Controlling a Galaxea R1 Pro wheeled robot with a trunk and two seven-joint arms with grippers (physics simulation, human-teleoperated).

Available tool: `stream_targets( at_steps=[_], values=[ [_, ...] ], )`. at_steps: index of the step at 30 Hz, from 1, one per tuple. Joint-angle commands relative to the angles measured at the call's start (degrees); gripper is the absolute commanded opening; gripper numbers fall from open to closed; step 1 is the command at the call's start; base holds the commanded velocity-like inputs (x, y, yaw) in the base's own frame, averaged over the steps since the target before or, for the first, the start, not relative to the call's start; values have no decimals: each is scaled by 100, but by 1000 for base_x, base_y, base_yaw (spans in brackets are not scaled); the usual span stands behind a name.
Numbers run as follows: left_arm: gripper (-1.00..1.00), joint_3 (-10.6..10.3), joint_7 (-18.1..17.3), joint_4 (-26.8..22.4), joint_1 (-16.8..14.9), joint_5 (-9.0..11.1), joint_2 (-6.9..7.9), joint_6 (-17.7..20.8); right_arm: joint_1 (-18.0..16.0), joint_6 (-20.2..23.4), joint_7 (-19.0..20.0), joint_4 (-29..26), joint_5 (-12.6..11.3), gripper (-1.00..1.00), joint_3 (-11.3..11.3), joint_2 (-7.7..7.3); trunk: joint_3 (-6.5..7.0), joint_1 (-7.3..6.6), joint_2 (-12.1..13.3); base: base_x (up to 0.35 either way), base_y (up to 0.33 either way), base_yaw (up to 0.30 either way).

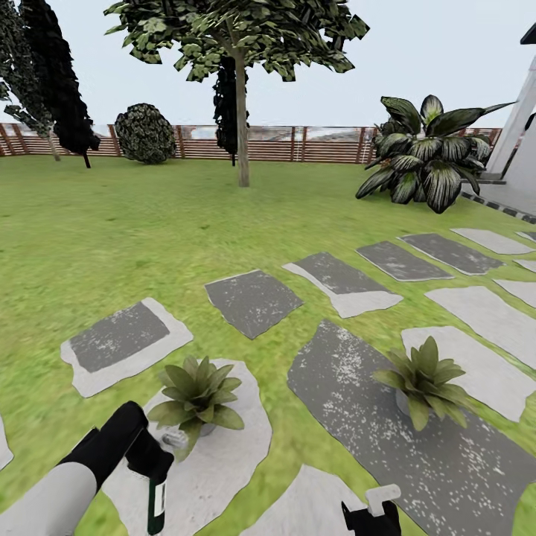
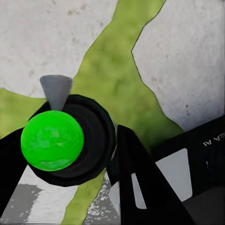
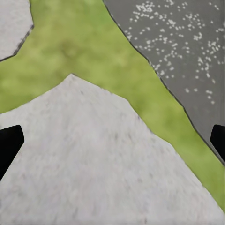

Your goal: Pick up the pesticide atomizer in the garden and spray insectifuge to fully cover both potted plants in the garden.

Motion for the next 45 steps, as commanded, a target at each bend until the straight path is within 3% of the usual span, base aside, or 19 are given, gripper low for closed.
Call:
stream_targets(
  at_steps=[1,45],
  values=[
    [-100,-19,-65,-72,-2,-64,4,78,-3,-17,1,5,14,100,17,-2,-5,-1,-2,0,0,0],
    [-100,-34,-64,-189,75,-86,16,205,41,-17,1,4,14,100,17,7,-5,-1,-2,45,16,0]
  ],
)
